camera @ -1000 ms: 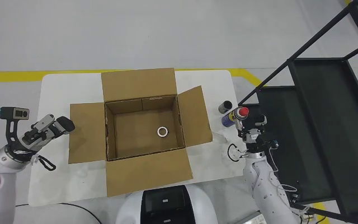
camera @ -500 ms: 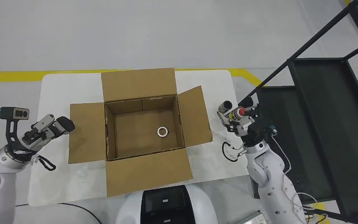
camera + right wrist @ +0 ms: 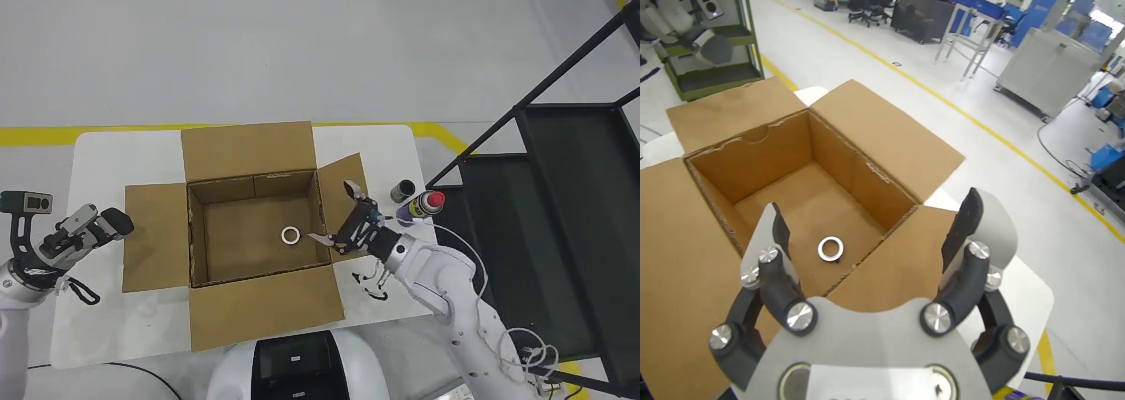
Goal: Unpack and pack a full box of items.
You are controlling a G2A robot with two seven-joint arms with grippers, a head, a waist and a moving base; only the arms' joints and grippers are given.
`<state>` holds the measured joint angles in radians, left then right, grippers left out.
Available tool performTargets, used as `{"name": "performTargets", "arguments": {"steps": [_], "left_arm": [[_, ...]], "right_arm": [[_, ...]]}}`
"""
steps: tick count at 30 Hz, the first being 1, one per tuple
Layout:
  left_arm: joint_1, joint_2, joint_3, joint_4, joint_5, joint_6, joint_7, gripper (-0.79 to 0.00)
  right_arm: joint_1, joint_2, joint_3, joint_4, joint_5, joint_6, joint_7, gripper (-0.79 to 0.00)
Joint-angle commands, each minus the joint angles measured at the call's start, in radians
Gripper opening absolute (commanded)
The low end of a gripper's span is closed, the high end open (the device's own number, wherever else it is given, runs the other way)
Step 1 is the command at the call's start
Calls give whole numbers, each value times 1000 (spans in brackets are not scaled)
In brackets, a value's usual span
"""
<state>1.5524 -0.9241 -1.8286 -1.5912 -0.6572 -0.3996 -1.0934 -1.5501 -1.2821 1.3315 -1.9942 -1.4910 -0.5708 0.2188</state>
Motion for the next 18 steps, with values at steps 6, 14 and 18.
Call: {"name": "performTargets", "arguments": {"steps": [6,14,18], "left_arm": [[0,0,0,0,0,0,0,0],[0,0,0,0,0,0,0,0],[0,0,0,0,0,0,0,0]], "right_arm": [[109,-10,-125,19,43,9,335,0],[246,-27,-202,78,205,81,593,0],[268,-29,-208,85,240,94,629,0]]}}
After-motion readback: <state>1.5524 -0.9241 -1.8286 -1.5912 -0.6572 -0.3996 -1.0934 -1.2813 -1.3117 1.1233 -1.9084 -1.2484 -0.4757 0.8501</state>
